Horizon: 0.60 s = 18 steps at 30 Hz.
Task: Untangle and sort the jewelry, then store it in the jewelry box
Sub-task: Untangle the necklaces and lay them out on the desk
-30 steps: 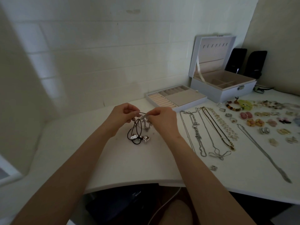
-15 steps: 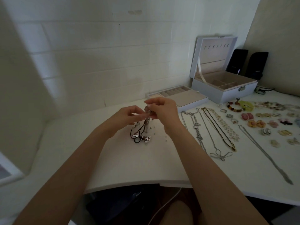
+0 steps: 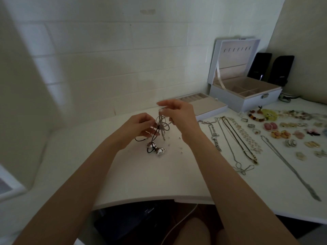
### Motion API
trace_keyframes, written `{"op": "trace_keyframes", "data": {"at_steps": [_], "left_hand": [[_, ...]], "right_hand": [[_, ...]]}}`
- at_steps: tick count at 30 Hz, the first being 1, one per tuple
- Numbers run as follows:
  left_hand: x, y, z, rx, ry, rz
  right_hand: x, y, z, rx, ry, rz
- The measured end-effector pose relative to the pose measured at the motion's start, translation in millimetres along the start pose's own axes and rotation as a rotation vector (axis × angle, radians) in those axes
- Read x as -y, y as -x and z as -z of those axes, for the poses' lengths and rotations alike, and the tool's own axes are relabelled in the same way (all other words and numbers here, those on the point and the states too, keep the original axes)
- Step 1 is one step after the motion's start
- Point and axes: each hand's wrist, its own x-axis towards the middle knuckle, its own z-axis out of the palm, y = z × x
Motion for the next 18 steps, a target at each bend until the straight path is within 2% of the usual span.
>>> {"op": "trace_keyframes", "data": {"at_steps": [7, 12, 18], "left_hand": [[-1.7, -1.1, 1.1, -0.048, 0.039, 0.025], [-1.2, -2.8, 4.1, -0.056, 0.067, 0.041], [-2.3, -0.9, 4.1, -0.118, 0.059, -0.007]], "right_hand": [[-3.2, 1.0, -2.6, 0.067, 0.064, -0.025], [-0.9, 3.5, -4.8, 0.05, 0.051, -0.032], [2.6, 4.7, -4.8, 0.086, 0.054, -0.018]]}}
